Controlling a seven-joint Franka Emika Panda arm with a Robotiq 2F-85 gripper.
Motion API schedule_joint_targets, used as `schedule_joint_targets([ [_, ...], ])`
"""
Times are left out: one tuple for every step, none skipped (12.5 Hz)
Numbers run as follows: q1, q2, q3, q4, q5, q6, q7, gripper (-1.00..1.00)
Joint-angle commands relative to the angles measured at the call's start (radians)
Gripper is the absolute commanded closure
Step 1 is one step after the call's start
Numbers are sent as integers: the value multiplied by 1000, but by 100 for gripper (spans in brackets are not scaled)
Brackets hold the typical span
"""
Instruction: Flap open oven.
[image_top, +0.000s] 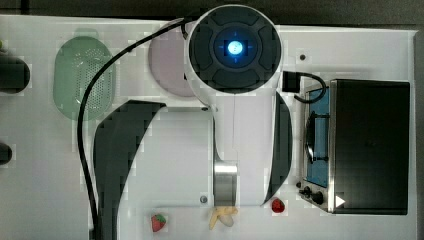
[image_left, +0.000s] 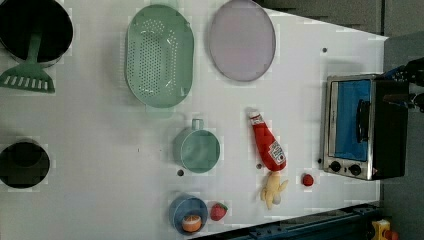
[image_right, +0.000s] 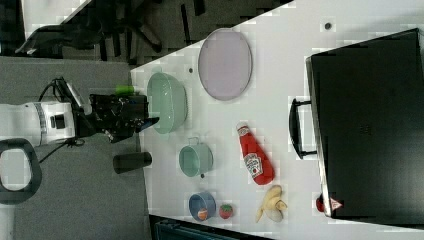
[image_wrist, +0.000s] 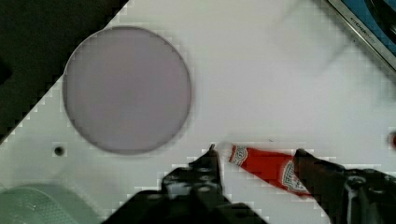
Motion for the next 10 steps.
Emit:
schedule_joint_targets([
  [-15, -358, -62, -180, 0, -237, -114, -59],
  [-15, -358, -62, -181, 0, -236, -114, -80],
  [-15, -357, -61, -181, 0, -236, -114, -100],
  [-15, -357, -61, -181, 0, -236, -114, -100],
  [-15, -357, -61, -180, 0, -236, -114, -100],
  [-15, -357, -61, -180, 0, -236, -114, -89],
  [-15, -357, -62, -180, 0, -236, -114, -65],
  [-15, -357, -63, -181, -1, -236, -114, -39],
  [-16, -357, -65, -181, -1, -237, -114, -15],
  [-17, -356, -70, -182, -2, -236, -114, 8],
])
